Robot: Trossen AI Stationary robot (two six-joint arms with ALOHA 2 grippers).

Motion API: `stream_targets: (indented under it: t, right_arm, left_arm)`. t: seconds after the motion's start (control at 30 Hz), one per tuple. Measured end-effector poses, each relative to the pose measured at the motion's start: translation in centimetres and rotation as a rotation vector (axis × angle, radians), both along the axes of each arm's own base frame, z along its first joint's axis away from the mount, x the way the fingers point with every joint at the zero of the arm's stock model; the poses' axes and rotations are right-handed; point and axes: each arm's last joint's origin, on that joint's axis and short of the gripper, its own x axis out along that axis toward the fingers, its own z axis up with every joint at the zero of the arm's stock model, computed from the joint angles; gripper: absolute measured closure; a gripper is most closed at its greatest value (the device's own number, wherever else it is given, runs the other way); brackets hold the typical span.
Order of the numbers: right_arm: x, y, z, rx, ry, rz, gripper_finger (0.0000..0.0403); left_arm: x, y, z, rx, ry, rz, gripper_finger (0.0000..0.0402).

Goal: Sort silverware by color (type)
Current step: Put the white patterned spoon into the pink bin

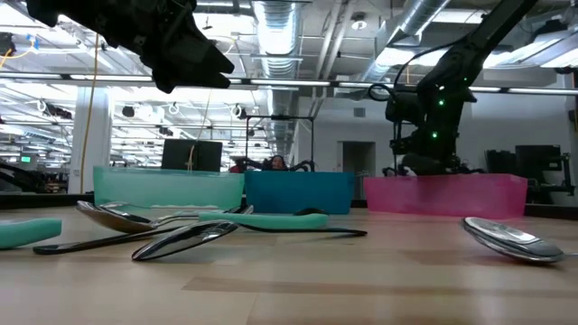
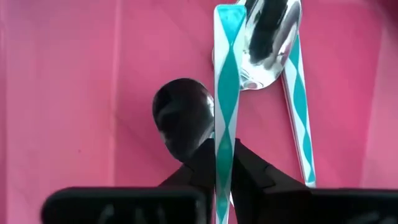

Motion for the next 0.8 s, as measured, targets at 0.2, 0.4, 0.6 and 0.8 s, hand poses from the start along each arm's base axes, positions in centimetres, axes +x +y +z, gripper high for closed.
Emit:
stream_targets:
  t: [0.2, 0.4, 0.6, 0.8]
  right_arm:
    - [0.0, 0.0, 0.0, -0.002, -0.002, -0.002, 0.0270]
    - [0.1, 0.0, 0.0, -0.007, -0.004, 0.001, 0.0234]
    - [0.3, -0.1, 0.7, 0.001, 0.005, 0.002, 0.0194]
    - [0.3, -0.2, 4.0, -0.012, -0.010, 0.002, 0.0176]
  left_arm:
    - [0.0, 0.0, 0.0, 0.000, 0.000, 0.000, 0.0200]
    - [0.0, 0.0, -0.1, 0.006, 0.013, -0.001, 0.0200]
    - [-0.2, 0.0, -0.4, 0.010, 0.048, -0.013, 0.0200]
    - [-0.4, 0.0, -0.9, -0.006, 0.101, -0.014, 0.0200]
